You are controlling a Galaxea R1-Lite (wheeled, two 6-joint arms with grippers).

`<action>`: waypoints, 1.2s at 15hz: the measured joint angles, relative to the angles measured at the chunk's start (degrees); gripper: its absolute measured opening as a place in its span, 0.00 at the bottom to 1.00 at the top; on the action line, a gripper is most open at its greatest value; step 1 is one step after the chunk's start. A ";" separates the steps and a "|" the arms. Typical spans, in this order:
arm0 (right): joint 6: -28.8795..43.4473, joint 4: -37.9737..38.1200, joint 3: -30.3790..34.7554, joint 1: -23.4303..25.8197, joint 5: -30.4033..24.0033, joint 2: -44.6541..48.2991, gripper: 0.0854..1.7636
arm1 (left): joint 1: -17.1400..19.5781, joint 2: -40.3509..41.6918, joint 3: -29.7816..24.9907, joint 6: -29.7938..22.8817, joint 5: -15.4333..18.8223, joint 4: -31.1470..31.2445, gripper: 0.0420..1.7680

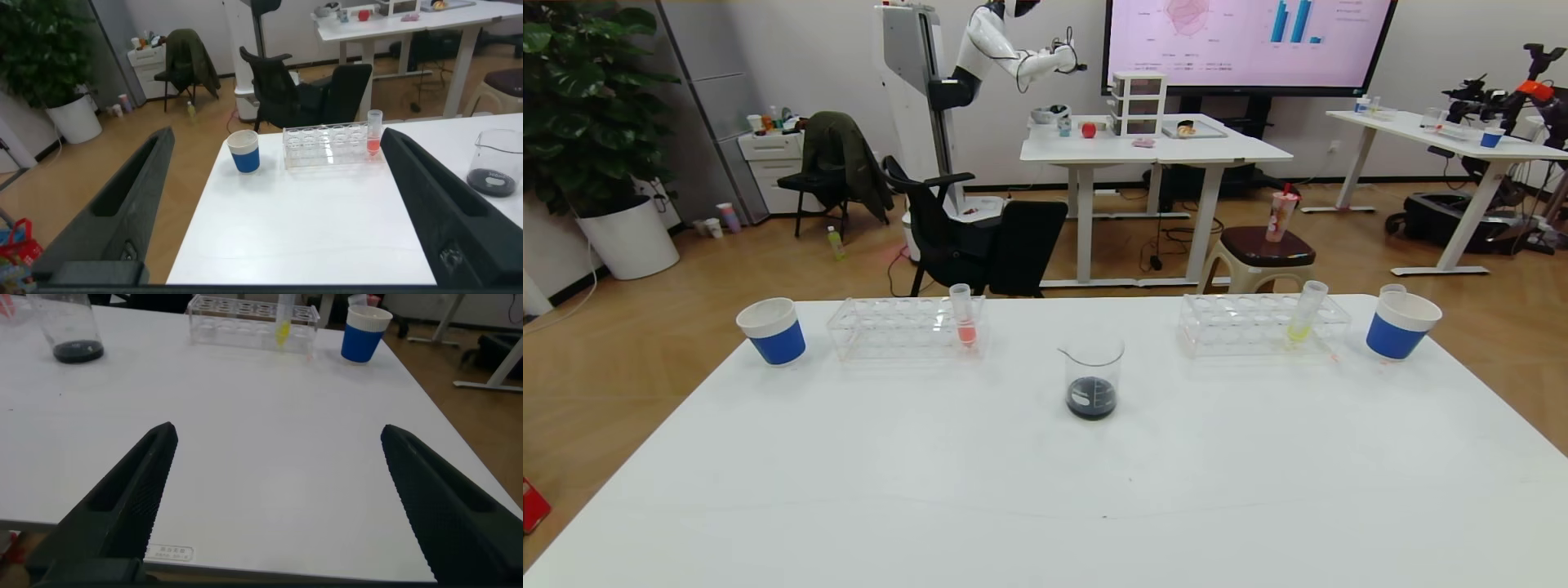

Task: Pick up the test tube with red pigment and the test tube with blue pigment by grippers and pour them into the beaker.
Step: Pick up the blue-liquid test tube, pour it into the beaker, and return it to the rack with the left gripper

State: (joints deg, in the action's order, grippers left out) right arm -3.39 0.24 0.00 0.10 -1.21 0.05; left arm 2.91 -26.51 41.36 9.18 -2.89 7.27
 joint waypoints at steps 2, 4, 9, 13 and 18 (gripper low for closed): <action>0.00 0.00 0.00 0.00 0.02 0.00 0.98 | -0.07 6.86 -2.00 0.10 0.17 1.17 0.99; 0.00 0.00 0.00 0.00 0.02 0.00 0.98 | -1.10 12.74 -3.80 0.24 0.35 1.55 0.99; 0.04 0.02 0.00 0.00 0.00 0.00 0.98 | -2.65 23.82 -12.81 0.16 2.47 0.54 0.99; 0.01 0.02 0.00 0.00 0.00 0.00 0.98 | -2.76 26.31 -27.06 -2.18 2.82 -8.39 0.99; 0.01 0.02 0.00 0.00 0.02 0.00 0.98 | -2.76 26.62 -40.57 -8.39 3.07 -7.08 0.99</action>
State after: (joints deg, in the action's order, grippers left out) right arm -3.38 0.27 0.00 0.10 -1.18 0.05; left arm 0.16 0.11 0.79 0.79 0.18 0.18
